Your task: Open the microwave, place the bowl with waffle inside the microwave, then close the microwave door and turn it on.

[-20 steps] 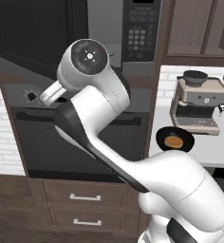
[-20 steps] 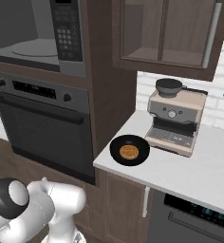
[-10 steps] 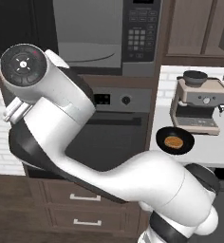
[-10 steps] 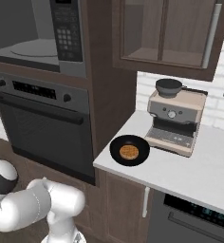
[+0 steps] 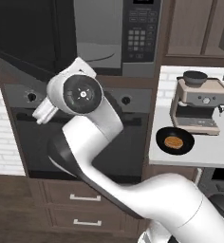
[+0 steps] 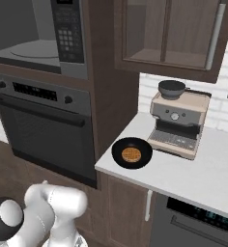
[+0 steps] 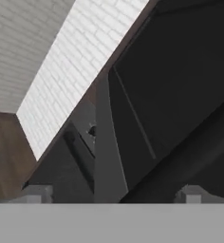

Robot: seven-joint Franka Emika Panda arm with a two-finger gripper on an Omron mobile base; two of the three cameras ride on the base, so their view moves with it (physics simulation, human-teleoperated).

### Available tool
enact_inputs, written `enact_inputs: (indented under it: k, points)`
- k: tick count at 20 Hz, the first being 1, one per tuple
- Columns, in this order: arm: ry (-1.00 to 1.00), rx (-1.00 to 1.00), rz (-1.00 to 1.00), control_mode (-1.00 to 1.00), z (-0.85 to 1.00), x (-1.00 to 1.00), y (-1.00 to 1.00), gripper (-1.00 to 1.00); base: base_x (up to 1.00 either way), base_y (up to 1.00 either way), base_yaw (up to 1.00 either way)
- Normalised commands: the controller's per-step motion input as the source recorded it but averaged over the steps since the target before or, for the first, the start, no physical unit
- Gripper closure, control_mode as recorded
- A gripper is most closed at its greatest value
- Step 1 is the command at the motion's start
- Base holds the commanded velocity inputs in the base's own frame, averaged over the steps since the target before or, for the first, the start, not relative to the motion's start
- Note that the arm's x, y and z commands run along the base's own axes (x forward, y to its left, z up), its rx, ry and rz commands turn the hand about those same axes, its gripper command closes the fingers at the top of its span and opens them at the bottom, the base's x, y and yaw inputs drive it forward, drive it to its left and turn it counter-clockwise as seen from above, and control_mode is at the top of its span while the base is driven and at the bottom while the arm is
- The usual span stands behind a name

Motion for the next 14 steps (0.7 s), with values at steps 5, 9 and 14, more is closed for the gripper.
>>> enact_inputs:
  k: [5,9,14]
  points:
    - [-0.12,0.00,0.00,-1.00,-1.00,-1.00,-0.33,-1.00,0.00,0.00,0.00]
    - [-0.24,0.00,0.00,-1.00,-1.00,-1.00,0.00,-1.00,0.00,0.00,0.00]
    - [-0.16,0.06,0.00,-1.00,-0.93,-1.00,0.00,-1.00,0.00,0.00,0.00]
